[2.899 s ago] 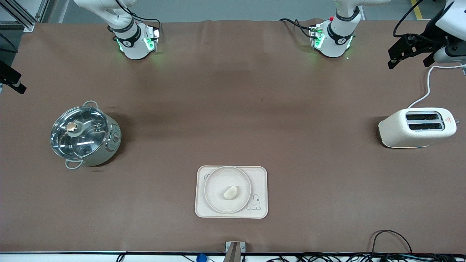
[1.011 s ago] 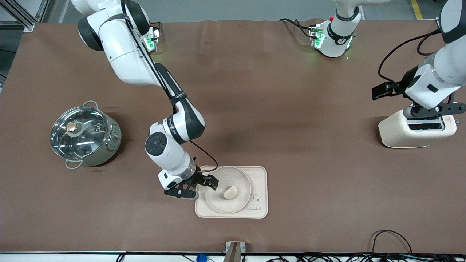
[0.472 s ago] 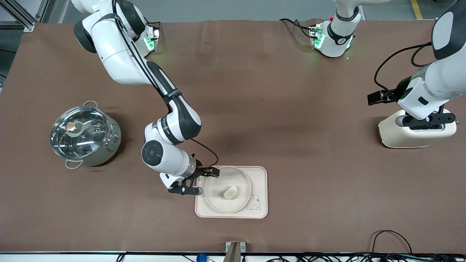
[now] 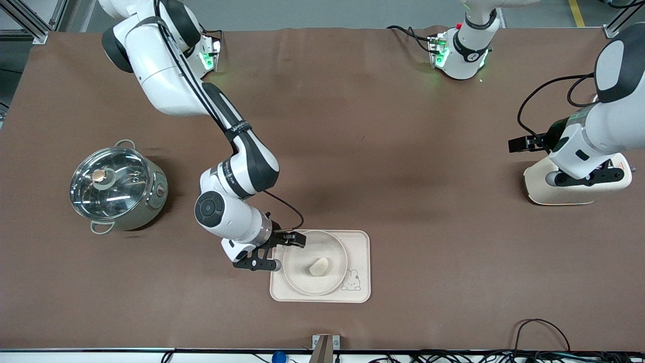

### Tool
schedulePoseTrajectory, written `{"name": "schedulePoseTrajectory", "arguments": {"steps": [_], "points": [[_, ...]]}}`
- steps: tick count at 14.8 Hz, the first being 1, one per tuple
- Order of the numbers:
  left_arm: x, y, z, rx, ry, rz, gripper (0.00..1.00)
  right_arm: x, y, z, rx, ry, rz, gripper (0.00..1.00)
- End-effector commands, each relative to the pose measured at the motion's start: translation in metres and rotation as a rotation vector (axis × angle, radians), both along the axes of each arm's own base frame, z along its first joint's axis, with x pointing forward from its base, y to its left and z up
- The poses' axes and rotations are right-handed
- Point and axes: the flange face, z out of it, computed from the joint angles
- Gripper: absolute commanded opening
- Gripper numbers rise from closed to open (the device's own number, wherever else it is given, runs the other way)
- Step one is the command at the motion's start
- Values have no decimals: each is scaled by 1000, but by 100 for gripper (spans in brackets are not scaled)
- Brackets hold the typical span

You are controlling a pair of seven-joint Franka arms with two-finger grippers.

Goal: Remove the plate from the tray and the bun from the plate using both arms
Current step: 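Lower the right gripper to the plate rim while the left gripper approaches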

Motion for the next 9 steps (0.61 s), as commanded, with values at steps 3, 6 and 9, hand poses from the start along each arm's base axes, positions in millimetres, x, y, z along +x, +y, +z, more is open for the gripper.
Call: {"name": "schedulePoseTrajectory", "arguments": {"steps": [3,6,9], "points": [[6,1,-4,-21,16,1,100,-5,6,-13,-30,-1,-112,94],[9,1,-11,-20,23,7,100,-6,16,-33,3,-50,-174,92],[13,0,-21,-23,37,8,100,-9,12,-50,-14,-39,-180,93]]}}
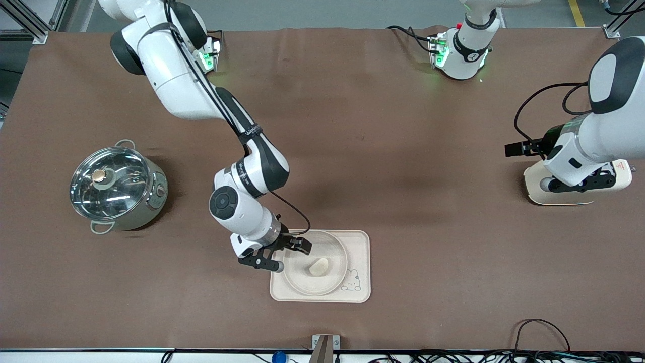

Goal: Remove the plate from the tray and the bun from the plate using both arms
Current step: 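Lower the right gripper to the plate rim while the left gripper approaches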

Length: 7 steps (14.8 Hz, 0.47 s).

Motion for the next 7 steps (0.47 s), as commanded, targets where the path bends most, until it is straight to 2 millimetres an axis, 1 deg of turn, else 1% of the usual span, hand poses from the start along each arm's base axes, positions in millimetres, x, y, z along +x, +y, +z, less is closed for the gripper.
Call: {"name": "schedulePoseTrajectory", "arguments": {"steps": [1,2,4,5,6,7], "points": [[6,-3,-3,-40,10,12,100,-2,-10,-14,-26,11,-28,94],[6,-6,-3,-72,15,22,100,-3,-12,-19,-34,14,-23,95],[5,-10,-6,-108,27,56,100,-1,-18,-20,-45,4,-23,96],[5,-11,-8,-113,34,73,100,-1,-18,-21,-46,4,-24,93],[7,-14,-14,-124,45,87,100,0,-21,-22,-45,7,-30,83],[8,-17,-17,-144,56,104,100,1,-23,-23,-44,7,-35,70]]}}
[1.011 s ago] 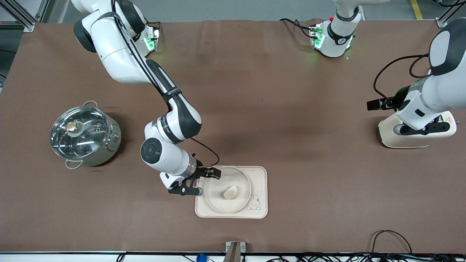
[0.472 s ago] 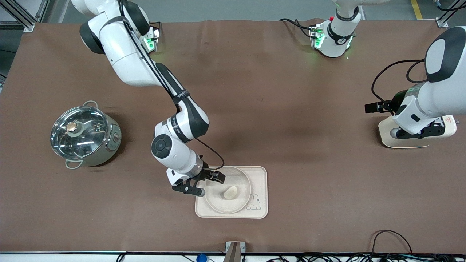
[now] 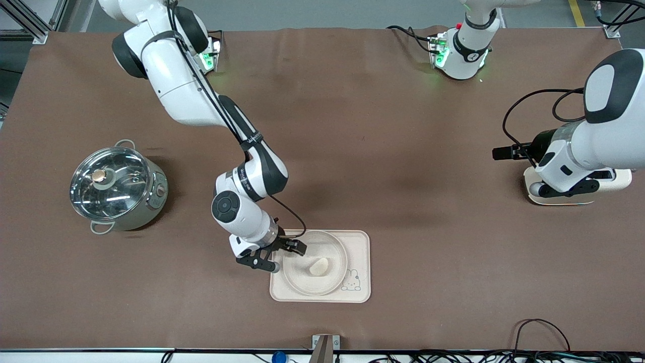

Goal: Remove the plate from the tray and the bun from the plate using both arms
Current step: 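Grip the plate rim with the right gripper while the left gripper reaches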

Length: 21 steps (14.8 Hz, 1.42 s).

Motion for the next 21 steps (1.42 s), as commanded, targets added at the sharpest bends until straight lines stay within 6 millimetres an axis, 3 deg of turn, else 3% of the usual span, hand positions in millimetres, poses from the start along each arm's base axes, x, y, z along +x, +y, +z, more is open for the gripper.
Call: {"name": "schedulePoseTrajectory", "arguments": {"steps": [1,3,5,8,10,13,19,21], "points": [[6,-5,-8,-61,26,51,100,0,-7,-1,-12,-4,-15,58],[10,-11,-15,-101,29,69,100,2,-6,-1,-9,-30,-12,44],[13,-18,-18,-100,22,114,100,2,-7,-5,-23,-43,-3,37],[16,-48,-15,-87,-6,190,100,2,-8,-9,-24,-49,-5,29],[19,-57,-14,-97,-27,225,100,4,-9,-11,-27,-70,0,23],[17,-77,-15,-89,-25,254,100,4,-9,-12,-34,-76,8,1],[17,-135,-25,-111,-18,406,100,6,-12,0,-23,-81,11,0],[15,-158,-29,-99,-23,453,100,-2,-15,2,-23,-54,22,0]]}}
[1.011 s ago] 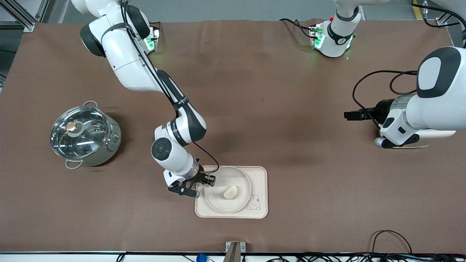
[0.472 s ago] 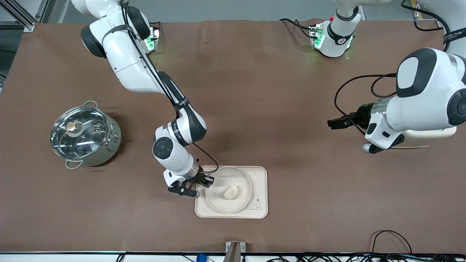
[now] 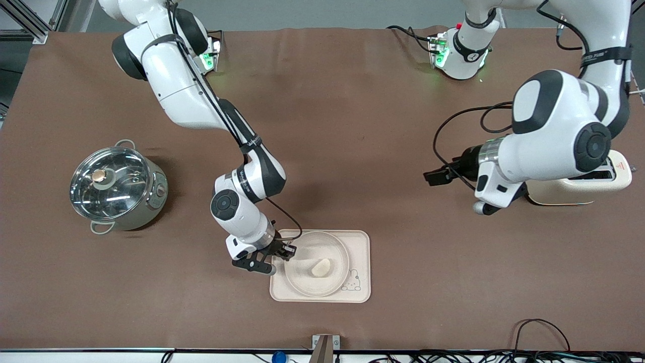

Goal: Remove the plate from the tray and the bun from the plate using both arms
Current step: 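Grip the plate rim with the right gripper while the left gripper reaches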

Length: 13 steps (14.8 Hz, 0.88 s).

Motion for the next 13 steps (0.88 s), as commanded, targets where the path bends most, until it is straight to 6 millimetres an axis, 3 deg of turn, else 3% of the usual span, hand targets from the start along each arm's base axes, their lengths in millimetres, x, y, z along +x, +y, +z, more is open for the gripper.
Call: {"name": "schedulePoseTrajectory", "arguments": {"steps": [1,4,8,13], "points": [[1,-27,-6,3,7,86,100,-18,-2,8,3,45,23,0],[-1,-63,-27,26,13,203,100,-35,-7,31,-6,68,31,0],[-7,-91,-54,22,-41,312,100,-49,-20,51,-12,136,52,0],[-19,-131,-82,18,-69,386,100,-103,-11,74,17,165,181,0]]}}
